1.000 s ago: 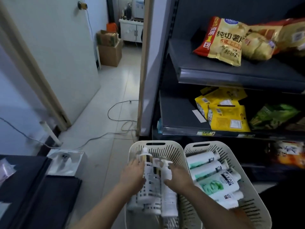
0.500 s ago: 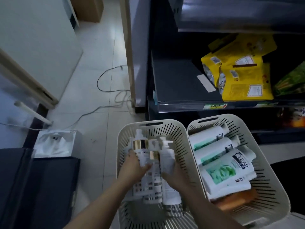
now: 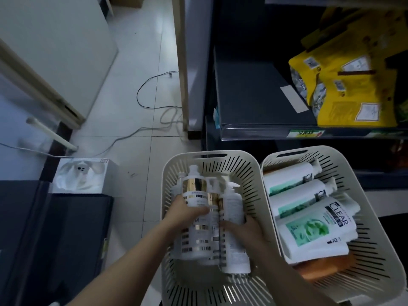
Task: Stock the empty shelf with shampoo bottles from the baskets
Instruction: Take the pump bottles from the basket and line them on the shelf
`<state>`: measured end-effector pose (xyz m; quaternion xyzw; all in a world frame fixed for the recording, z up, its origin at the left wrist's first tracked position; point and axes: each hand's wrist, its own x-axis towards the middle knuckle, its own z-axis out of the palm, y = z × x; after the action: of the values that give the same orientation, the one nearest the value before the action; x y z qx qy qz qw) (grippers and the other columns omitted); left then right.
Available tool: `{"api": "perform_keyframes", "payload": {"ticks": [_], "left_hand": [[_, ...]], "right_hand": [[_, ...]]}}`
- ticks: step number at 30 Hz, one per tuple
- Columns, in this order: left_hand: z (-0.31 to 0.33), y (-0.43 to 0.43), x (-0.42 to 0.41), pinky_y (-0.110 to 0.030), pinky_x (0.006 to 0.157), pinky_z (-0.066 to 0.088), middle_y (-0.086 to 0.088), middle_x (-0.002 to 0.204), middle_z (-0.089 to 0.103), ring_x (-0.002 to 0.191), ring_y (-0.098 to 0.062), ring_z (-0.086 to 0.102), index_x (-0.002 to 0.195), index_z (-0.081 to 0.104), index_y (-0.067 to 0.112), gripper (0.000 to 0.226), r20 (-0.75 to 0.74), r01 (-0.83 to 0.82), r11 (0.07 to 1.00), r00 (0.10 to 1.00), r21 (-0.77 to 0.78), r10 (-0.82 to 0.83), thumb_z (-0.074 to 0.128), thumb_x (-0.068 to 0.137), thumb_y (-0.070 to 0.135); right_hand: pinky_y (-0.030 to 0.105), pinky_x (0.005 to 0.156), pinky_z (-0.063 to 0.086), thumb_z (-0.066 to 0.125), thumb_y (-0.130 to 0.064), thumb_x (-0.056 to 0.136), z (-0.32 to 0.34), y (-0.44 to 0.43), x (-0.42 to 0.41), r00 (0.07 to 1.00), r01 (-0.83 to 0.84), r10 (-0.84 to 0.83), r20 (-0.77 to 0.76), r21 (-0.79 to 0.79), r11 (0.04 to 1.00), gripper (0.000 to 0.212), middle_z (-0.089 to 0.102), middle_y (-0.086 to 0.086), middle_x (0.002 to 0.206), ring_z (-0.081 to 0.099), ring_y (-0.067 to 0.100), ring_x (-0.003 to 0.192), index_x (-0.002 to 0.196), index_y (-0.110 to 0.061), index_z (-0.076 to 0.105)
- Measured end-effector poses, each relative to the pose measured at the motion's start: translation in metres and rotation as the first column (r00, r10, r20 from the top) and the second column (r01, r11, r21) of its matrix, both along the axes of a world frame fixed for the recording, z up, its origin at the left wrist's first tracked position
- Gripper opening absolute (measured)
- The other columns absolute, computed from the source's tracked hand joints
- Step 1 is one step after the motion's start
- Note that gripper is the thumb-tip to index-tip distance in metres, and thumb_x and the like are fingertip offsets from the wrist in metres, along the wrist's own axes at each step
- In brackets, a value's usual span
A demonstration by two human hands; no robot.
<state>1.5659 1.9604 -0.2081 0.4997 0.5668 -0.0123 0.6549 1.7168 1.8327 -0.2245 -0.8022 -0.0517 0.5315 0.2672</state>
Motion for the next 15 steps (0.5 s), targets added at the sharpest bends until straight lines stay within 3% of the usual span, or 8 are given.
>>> {"api": "perform_keyframes", "payload": {"ticks": [2, 4, 6, 8, 11, 15], "left_hand": [[0.014, -0.005, -0.004, -0.05, 0.078, 0.059, -0.012, 0.095, 0.074, 0.083, -0.028, 0.073, 0.108, 0.062, 0.014, 0.041, 0.099, -0.037, 0.995, 0.994, -0.094, 0.046, 0.078, 0.071, 0.02], [0.032, -0.012, -0.012, -0.043, 0.072, 0.059, -0.014, 0.097, 0.072, 0.085, -0.03, 0.072, 0.115, 0.056, 0.008, 0.038, 0.228, -0.042, 0.983, 0.97, -0.178, 0.083, 0.071, 0.081, 0.011], [0.051, -0.02, -0.022, -0.04, 0.069, 0.058, -0.019, 0.101, 0.07, 0.089, -0.034, 0.07, 0.121, 0.052, 0.003, 0.047, 0.306, -0.048, 0.973, 0.945, -0.224, 0.118, 0.071, 0.079, 0.012], [0.067, -0.027, -0.035, -0.043, 0.071, 0.058, -0.023, 0.108, 0.068, 0.094, -0.038, 0.069, 0.126, 0.049, 0.003, 0.06, 0.353, -0.082, 0.968, 0.921, -0.235, 0.164, 0.073, 0.072, 0.014], [0.09, -0.032, -0.057, -0.049, 0.078, 0.058, -0.022, 0.113, 0.068, 0.1, -0.039, 0.068, 0.128, 0.048, 0.011, 0.067, 0.384, -0.126, 0.976, 0.905, -0.175, 0.186, 0.078, 0.068, 0.017], [0.124, -0.044, -0.096, -0.061, 0.092, 0.049, -0.017, 0.115, 0.069, 0.105, -0.038, 0.067, 0.129, 0.048, 0.016, 0.082, 0.373, -0.259, 0.962, 0.886, -0.091, 0.274, 0.085, 0.057, 0.027]], "right_hand": [[0.033, 0.066, 0.058, 0.079, -0.029, 0.079, 0.01, -0.006, 0.004, 0.991, 0.045, -0.04, -0.125, 0.039, 0.998, 0.048, 0.073, 0.007, 0.097, 0.072, 0.024, 0.085, 0.12, -0.011, 0.06], [0.042, 0.075, 0.06, 0.073, -0.028, 0.084, 0.021, -0.01, 0.007, 0.967, 0.115, -0.087, -0.241, 0.105, 0.988, 0.045, 0.074, 0.014, 0.103, 0.072, 0.031, 0.091, 0.123, -0.01, 0.06], [0.05, 0.081, 0.058, 0.071, -0.028, 0.083, 0.032, -0.011, 0.007, 0.931, 0.207, -0.147, -0.333, 0.151, 0.967, 0.045, 0.072, 0.02, 0.104, 0.069, 0.038, 0.096, 0.122, -0.006, 0.062], [0.048, 0.076, 0.056, 0.07, -0.028, 0.079, 0.046, -0.009, 0.006, 0.895, 0.273, -0.172, -0.411, 0.202, 0.94, 0.049, 0.071, 0.023, 0.101, 0.067, 0.04, 0.094, 0.119, -0.001, 0.063], [0.046, 0.073, 0.057, 0.082, -0.035, 0.054, 0.068, 0.001, 0.003, 0.901, 0.203, -0.048, -0.432, 0.321, 0.925, 0.076, 0.071, 0.024, 0.104, 0.068, 0.04, 0.093, 0.119, 0.0, 0.063], [0.054, 0.088, 0.056, 0.086, -0.042, 0.067, 0.106, 0.019, -0.02, 0.903, -0.017, 0.21, -0.375, 0.459, 0.888, 0.068, 0.073, 0.022, 0.108, 0.071, 0.039, 0.099, 0.12, -0.005, 0.064]]}}
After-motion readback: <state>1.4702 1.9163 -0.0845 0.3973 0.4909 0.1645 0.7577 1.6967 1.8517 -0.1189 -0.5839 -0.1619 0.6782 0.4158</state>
